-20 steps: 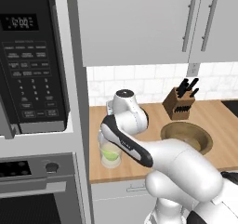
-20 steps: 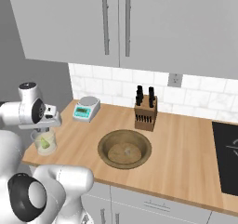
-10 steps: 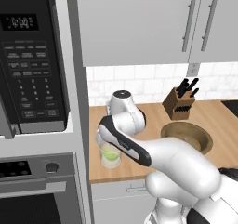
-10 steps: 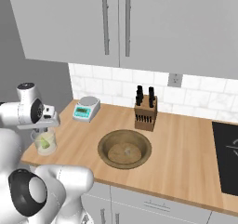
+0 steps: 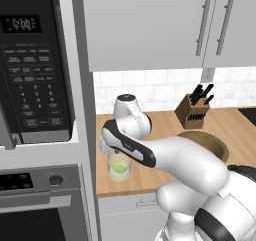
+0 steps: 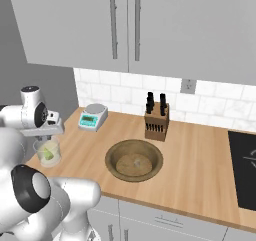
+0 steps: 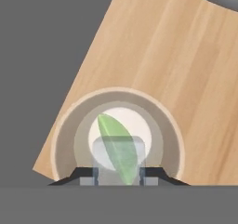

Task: Grab a lemon wedge from the fridge and one ice cube from the ice bowl, and put them in the glass of lemonade.

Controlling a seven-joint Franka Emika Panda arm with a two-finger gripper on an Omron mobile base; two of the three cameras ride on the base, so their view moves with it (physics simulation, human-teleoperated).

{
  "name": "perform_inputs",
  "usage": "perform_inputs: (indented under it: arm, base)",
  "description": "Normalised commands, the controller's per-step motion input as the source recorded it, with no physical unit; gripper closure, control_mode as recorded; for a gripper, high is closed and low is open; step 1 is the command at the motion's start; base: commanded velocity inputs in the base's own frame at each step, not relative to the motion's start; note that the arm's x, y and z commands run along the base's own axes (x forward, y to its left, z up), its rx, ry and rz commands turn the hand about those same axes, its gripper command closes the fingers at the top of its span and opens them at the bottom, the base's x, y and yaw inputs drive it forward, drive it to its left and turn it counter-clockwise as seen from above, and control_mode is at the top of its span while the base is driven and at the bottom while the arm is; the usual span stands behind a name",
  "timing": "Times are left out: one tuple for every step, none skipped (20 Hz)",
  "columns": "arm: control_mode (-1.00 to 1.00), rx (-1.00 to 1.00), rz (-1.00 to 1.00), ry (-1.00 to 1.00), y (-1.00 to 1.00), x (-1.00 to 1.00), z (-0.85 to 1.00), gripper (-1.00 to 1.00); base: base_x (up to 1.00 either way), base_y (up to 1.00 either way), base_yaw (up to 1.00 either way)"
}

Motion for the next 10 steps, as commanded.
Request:
perform_inputs:
  arm:
    - [-1.00,0.00,0.00,0.00,0.12,0.00,-0.06,1.00]
    - [-1.00,0.00,0.00,0.00,0.06,0.00,-0.06,1.00]
    - [-1.00,0.00,0.00,0.00,0.03,0.00,-0.04,1.00]
    - [-1.00,0.00,0.00,0.00,0.00,0.00,0.00,1.00]
    - [-1.00,0.00,0.00,0.00,0.02,0.00,0.00,1.00]
    - [-1.00,0.00,0.00,0.00,0.00,0.00,0.00,1.00]
    - [-1.00,0.00,0.00,0.00,0.00,0.00,0.00,1.00]
    - [-1.00,0.00,0.00,0.00,0.00,0.00,0.00,1.00]
    - [-1.00,0.00,0.00,0.00,0.00,0.00,0.00,1.00]
    - [-1.00,0.00,0.00,0.00,0.00,0.00,0.00,1.00]
  base:
    - [0.00,0.00,0.00]
    - [0.00,0.00,0.00]
    - [0.00,0.00,0.00]
    - [0.00,0.00,0.00]
    - [0.00,0.00,0.00]
    - [0.00,0.00,0.00]
    - [0.00,0.00,0.00]
    - [0.00,0.00,0.00]
    - [0.00,0.00,0.00]
    - [0.00,0.00,0.00]
